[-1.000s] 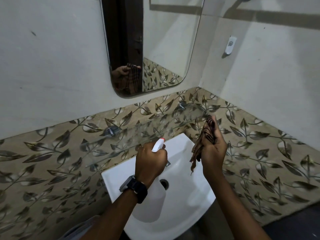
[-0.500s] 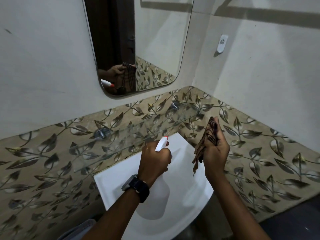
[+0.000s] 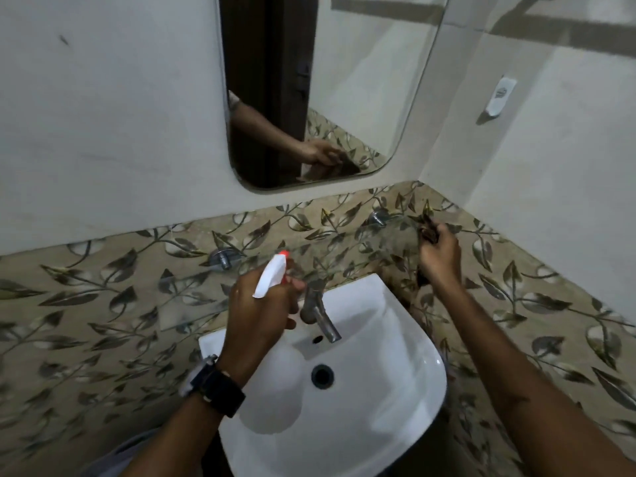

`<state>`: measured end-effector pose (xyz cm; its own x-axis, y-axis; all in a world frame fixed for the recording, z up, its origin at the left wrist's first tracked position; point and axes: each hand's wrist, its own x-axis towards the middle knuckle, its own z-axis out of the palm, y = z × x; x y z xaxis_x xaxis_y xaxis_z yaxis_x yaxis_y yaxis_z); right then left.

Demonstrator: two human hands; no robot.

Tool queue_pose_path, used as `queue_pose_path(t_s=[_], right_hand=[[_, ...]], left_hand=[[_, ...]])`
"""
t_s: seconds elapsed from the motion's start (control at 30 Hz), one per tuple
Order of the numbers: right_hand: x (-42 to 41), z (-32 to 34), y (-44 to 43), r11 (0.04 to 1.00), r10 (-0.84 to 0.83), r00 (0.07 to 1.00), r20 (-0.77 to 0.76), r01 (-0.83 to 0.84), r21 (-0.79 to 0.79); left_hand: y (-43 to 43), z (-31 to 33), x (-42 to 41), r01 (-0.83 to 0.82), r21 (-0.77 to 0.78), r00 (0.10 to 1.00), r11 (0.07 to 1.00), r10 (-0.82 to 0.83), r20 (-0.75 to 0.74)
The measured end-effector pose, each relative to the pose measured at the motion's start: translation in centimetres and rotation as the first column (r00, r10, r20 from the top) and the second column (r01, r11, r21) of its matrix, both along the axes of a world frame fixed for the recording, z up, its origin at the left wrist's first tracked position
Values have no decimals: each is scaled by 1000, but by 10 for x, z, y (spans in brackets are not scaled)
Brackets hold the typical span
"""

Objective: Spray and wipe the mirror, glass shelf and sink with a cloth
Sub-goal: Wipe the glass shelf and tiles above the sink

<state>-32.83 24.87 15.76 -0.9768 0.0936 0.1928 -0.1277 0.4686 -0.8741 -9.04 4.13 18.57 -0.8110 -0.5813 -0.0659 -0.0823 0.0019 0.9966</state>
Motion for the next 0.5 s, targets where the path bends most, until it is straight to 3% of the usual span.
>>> queue_pose_path(t_s=[0.17, 0.3, 0.37, 0.5], right_hand=[[-64, 11, -23, 930, 143, 989, -39, -121, 346], [-84, -9, -33, 772, 271, 956, 112, -285, 568], [-84, -19, -36, 726, 266, 956, 120, -281, 627], [-78, -28, -42, 749, 220, 972, 77, -219, 626]], left_hand=[[-31, 7, 8, -147, 61, 989, 987, 147, 4], [-44, 8, 17, -204, 49, 979, 978, 203, 30], [-47, 6, 18, -233, 44, 972, 971, 232, 34], [-49, 3, 19, -268, 48, 963, 962, 267, 37]])
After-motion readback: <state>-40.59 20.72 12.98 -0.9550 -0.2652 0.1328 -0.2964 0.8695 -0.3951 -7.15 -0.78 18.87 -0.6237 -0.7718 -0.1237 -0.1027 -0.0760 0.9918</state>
